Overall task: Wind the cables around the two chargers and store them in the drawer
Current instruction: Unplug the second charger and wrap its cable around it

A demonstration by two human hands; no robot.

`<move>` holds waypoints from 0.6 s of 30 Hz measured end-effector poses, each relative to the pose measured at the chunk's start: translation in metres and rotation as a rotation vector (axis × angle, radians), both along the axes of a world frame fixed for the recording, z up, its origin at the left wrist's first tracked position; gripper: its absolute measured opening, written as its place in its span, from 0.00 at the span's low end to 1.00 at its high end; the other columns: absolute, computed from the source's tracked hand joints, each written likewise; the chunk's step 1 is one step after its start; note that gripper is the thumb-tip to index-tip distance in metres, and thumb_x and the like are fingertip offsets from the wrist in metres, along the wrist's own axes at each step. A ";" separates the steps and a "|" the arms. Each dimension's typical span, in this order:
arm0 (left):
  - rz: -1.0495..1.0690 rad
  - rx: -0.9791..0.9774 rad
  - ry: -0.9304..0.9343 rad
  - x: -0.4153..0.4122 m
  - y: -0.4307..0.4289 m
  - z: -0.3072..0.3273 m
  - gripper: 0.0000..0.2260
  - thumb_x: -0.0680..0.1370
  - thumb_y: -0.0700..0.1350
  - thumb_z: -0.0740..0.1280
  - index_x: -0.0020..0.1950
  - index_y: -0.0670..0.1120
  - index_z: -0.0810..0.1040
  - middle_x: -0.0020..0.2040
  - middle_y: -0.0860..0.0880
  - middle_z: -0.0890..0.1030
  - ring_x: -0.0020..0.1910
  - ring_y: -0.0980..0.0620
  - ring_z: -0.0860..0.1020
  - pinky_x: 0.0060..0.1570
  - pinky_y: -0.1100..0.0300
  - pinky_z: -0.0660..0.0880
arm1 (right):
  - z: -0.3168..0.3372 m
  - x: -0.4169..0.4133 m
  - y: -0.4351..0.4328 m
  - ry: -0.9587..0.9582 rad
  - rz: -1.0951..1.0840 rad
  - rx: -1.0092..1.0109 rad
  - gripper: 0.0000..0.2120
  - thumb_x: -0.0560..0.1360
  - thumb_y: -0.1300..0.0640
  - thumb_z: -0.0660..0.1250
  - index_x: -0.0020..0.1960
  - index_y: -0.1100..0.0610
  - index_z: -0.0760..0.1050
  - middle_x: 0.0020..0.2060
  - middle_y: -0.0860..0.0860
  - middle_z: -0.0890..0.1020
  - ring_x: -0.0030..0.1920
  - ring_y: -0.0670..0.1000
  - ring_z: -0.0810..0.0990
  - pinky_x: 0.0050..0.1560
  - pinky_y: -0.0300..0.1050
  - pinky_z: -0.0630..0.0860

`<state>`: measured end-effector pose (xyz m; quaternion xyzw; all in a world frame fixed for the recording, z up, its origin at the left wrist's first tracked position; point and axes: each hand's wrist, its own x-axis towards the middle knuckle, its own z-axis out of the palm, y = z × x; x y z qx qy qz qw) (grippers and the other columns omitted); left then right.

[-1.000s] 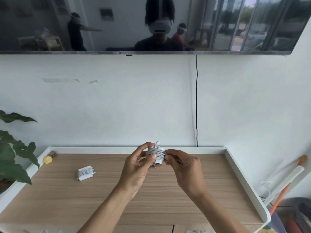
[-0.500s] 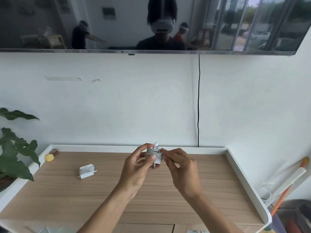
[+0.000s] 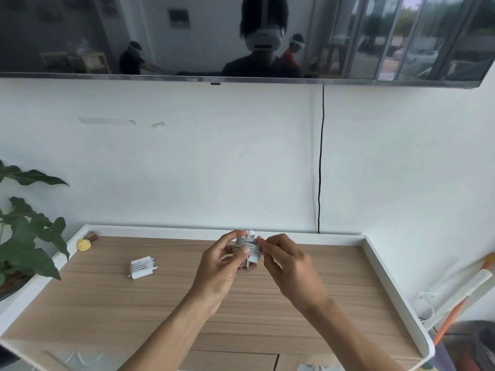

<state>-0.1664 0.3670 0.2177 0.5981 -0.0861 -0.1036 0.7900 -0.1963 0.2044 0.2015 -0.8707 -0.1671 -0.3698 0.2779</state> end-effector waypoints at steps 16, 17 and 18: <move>0.032 -0.003 -0.016 0.000 -0.005 -0.003 0.11 0.76 0.34 0.68 0.57 0.45 0.80 0.44 0.42 0.82 0.41 0.50 0.83 0.51 0.40 0.80 | -0.011 0.012 0.011 -0.148 -0.179 -0.089 0.07 0.75 0.62 0.65 0.52 0.58 0.77 0.40 0.51 0.79 0.37 0.50 0.77 0.31 0.44 0.75; 0.030 -0.003 -0.021 0.000 -0.005 -0.003 0.11 0.76 0.34 0.68 0.57 0.44 0.80 0.44 0.43 0.82 0.41 0.50 0.83 0.51 0.40 0.80 | -0.011 0.013 0.012 -0.130 -0.170 -0.066 0.07 0.75 0.62 0.65 0.52 0.59 0.77 0.40 0.51 0.79 0.38 0.51 0.78 0.32 0.44 0.75; 0.030 -0.002 -0.027 0.000 -0.005 -0.003 0.11 0.76 0.34 0.67 0.57 0.44 0.79 0.43 0.44 0.83 0.41 0.51 0.83 0.52 0.40 0.80 | -0.011 0.013 0.013 -0.113 -0.157 -0.039 0.07 0.75 0.61 0.64 0.53 0.59 0.77 0.41 0.51 0.80 0.39 0.51 0.78 0.34 0.44 0.76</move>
